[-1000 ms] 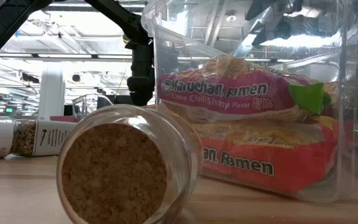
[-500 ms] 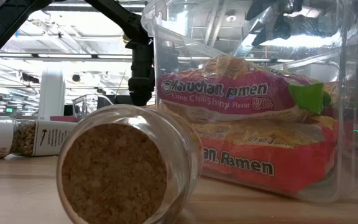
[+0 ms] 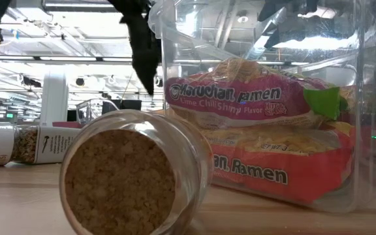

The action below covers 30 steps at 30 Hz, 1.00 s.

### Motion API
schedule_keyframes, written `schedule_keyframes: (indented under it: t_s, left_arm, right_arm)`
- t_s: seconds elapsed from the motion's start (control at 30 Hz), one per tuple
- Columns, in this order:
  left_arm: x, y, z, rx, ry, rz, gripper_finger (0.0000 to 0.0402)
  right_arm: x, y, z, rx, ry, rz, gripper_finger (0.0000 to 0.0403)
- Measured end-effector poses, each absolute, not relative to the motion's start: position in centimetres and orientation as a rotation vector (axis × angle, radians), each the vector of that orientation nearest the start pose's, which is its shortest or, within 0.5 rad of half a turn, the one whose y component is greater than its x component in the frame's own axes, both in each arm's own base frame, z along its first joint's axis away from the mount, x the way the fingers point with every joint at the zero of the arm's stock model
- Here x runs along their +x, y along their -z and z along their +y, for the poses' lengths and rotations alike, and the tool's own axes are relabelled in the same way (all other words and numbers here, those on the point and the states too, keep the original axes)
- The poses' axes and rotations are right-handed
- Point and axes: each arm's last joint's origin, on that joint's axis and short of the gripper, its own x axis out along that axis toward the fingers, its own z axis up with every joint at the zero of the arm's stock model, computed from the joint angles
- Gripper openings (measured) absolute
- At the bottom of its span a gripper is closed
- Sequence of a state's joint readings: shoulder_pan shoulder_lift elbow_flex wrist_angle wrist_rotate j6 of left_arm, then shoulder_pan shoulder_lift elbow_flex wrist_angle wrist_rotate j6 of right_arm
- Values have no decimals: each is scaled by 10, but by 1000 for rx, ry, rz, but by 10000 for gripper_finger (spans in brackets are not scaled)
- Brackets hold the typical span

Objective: Pick & Place Food Item
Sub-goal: Put the white seasoning bottle into the orange bin

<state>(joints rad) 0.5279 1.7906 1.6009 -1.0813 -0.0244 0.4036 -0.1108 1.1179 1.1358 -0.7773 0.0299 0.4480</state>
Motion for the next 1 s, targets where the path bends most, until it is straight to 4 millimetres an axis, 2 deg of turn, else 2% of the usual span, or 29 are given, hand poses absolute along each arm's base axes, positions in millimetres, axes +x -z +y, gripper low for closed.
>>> schedule_keyframes:
  t_s: [0.27, 0.4, 0.53, 0.7, 0.83, 1.0]
  left_arm:
    - [269, -359, 139, -152, -224, 1012, 121]
    - [246, -383, 110, -219, -236, 975, 123]
    - [231, -394, 78, -273, -254, 989, 123]
    - [227, -400, 46, -225, -276, 987, 132]
    - [229, -399, 32, -216, -270, 1008, 152]
    - [231, -396, 26, -242, -276, 1036, 182]
  right_arm:
    - [218, -338, -16, 440, 263, 730, 356]
    - [218, -338, -11, 430, 238, 735, 356]
    - [218, -338, -8, 421, 224, 738, 356]
    - [218, -338, -8, 408, 204, 747, 356]
    - [218, -338, -7, 406, 190, 749, 356]
    - [218, -338, -7, 401, 188, 749, 356]
